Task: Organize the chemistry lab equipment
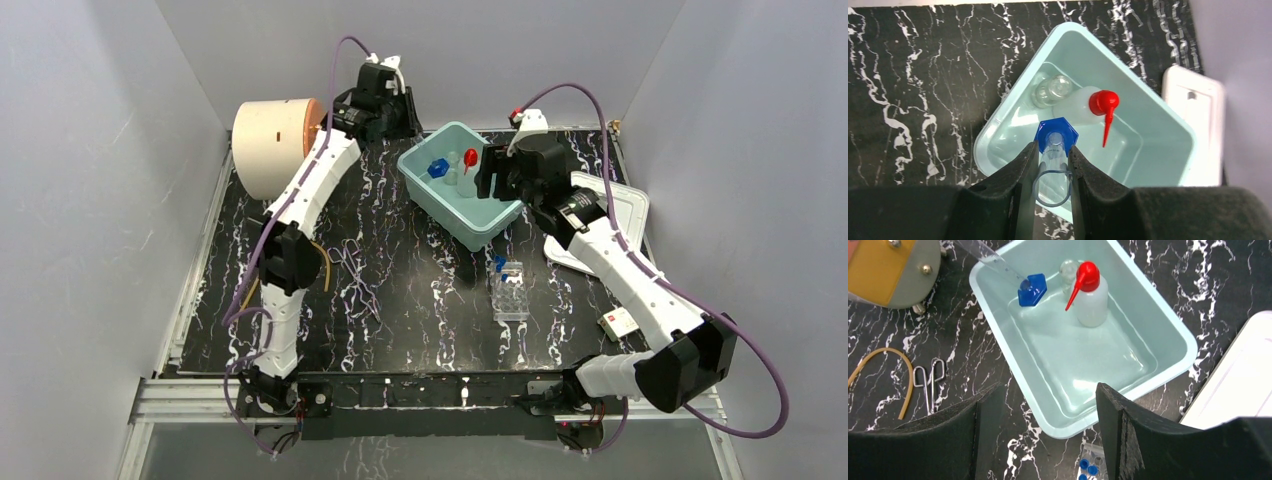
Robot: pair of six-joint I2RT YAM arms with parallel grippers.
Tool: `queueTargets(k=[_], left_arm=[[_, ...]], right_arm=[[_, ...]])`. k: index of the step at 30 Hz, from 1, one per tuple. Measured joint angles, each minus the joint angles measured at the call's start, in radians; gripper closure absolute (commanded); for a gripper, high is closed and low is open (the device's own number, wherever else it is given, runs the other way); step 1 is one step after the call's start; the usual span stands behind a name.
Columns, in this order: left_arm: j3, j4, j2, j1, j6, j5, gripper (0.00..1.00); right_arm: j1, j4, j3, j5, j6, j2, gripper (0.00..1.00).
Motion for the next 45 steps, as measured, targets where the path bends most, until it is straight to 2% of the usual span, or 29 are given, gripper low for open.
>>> queueTargets(k=[10, 20, 24, 27, 35, 40, 45], left_arm=[[0.029, -0.002, 0.114, -0.094, 0.172, -0.124, 0.77], [0.032, 0.035, 0.169, -0.103, 0.248, -0.182, 0.72], [0.032, 0.053, 0.182, -0.110, 0.286, -0.200, 0.67], [0.032, 0.060, 0.190, -0.121, 0.304, -0.201, 0.60], [0.035, 0.078, 0.212, -0.128, 0.321, -0.200, 0.57], [0.037, 0.083, 0.213, -0.127, 0.325, -0.198, 0.44], [0.041, 0.083, 0.212, -0.127, 0.324, -0.197, 0.38]], right_arm=[[-0.006, -0.029, -0.063, -0.021, 0.043, -0.006, 0.26], [-0.016, -0.055, -0.063, -0.077, 0.043, 0.004, 0.27], [-0.016, -0.056, -0.063, -0.088, 0.043, 0.004, 0.28], [-0.016, -0.056, -0.063, -0.091, 0.044, 0.004, 0.28], [-0.016, -0.056, -0.070, -0.090, 0.061, 0.000, 0.28], [-0.016, -0.059, -0.074, -0.090, 0.063, -0.002, 0.28], [-0.016, -0.059, -0.074, -0.090, 0.064, -0.002, 0.28]])
